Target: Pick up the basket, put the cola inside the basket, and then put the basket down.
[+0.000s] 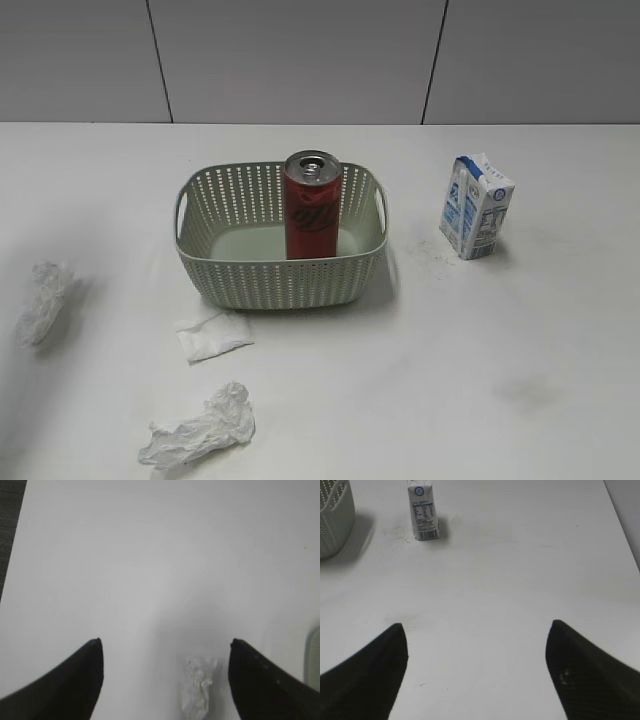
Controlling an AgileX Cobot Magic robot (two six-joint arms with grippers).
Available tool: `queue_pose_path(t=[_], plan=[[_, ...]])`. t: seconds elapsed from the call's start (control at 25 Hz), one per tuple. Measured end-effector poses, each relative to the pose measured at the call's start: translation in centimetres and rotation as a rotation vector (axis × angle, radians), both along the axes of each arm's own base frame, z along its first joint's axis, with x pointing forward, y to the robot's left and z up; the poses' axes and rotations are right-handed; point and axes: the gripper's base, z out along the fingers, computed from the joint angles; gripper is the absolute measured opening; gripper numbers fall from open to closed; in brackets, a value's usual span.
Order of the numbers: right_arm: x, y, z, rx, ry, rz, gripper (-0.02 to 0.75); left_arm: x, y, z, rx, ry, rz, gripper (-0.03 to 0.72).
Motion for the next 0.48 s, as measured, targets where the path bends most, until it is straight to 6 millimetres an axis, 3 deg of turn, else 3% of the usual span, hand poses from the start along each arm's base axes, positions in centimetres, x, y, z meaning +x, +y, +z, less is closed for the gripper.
queue_pose_path(t=[0.2,0.48], plan=[[0.0,-0.1,0.0,0.004,0.000,-0.011,0.644,-5.2,0.4,0.9,0.034,-0.011,-0.002,0.590],[0.0,-0.1,0.0,0.005,0.000,-0.012,0.540,-12.8,0.9,-2.1,0.058,0.061,-0.002,0.590]])
